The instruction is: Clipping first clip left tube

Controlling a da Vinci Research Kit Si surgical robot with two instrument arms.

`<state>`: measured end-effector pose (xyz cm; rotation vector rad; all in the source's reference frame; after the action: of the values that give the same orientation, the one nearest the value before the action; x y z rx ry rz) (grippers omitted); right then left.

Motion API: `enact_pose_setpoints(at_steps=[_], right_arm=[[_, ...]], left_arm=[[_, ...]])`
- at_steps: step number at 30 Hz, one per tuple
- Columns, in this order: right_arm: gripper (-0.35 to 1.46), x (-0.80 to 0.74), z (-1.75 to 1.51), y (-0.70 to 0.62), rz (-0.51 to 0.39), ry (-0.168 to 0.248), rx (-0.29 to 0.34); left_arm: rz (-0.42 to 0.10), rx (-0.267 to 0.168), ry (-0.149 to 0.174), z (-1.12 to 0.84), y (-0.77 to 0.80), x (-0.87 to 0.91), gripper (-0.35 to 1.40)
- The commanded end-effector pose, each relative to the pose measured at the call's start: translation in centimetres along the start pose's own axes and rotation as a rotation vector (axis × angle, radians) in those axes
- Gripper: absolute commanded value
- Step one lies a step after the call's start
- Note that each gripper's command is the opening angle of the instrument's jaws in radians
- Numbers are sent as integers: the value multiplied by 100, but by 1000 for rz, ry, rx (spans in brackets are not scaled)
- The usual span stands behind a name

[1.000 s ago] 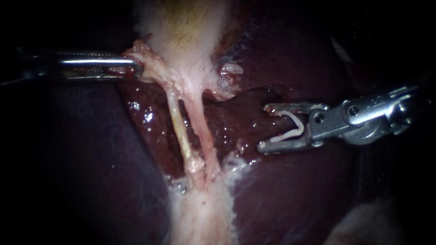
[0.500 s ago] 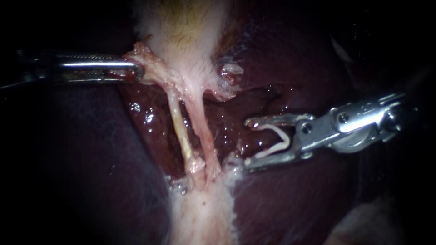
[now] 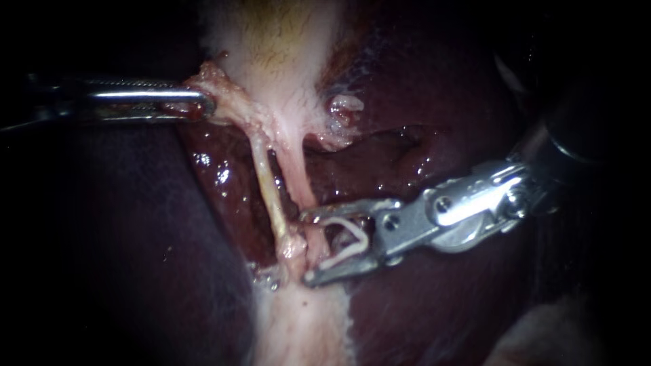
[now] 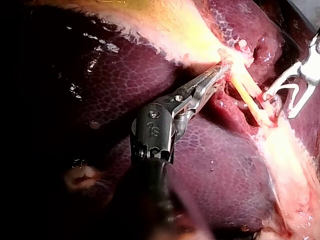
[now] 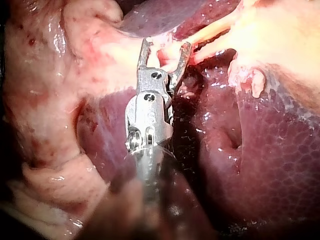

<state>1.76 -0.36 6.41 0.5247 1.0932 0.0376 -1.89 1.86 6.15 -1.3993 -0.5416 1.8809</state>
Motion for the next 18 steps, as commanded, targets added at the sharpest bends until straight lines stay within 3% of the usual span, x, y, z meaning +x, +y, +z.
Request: enact_pose_setpoints(at_steps=[1, 18], right_arm=[[49, -1, 2, 3, 2, -2, -8], [49, -31, 16, 41, 19, -22, -52]], left_arm=[[0, 1, 0, 0, 1, 1, -35], [-1, 4, 1, 1, 6, 2, -35]])
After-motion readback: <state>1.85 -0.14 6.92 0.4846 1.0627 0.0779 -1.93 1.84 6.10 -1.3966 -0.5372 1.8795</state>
